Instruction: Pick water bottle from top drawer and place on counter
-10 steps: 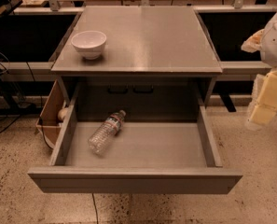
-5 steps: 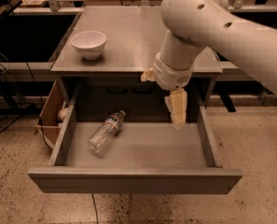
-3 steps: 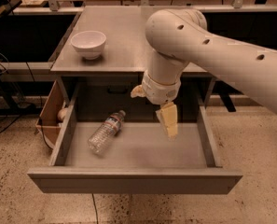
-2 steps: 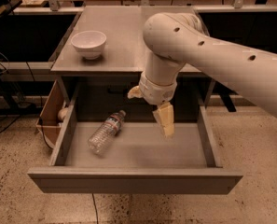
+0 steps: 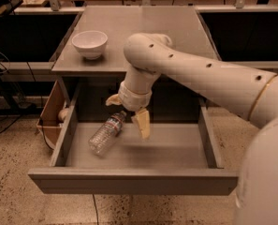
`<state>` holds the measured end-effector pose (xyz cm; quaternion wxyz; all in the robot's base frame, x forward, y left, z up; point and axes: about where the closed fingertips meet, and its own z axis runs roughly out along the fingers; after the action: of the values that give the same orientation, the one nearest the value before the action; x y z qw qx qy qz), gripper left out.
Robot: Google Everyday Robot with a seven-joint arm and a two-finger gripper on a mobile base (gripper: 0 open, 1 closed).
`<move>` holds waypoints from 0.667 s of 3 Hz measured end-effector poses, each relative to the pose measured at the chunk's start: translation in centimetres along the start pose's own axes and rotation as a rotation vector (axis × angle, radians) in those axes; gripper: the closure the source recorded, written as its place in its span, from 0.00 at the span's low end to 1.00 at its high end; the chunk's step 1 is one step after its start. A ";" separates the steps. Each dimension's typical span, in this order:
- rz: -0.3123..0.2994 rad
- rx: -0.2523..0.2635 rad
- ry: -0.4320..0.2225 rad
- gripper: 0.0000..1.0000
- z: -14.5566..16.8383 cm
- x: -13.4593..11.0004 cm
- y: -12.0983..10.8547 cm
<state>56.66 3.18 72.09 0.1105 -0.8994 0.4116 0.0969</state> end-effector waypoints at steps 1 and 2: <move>-0.043 -0.006 -0.049 0.00 3.4 -0.5 -2.3; -0.078 0.000 -0.083 0.00 5.9 -1.2 -4.0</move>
Offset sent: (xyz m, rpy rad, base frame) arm 0.0279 0.0822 -0.0705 0.1209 0.0255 0.1287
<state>58.48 8.25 67.19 0.1313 -0.9099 0.3715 0.1297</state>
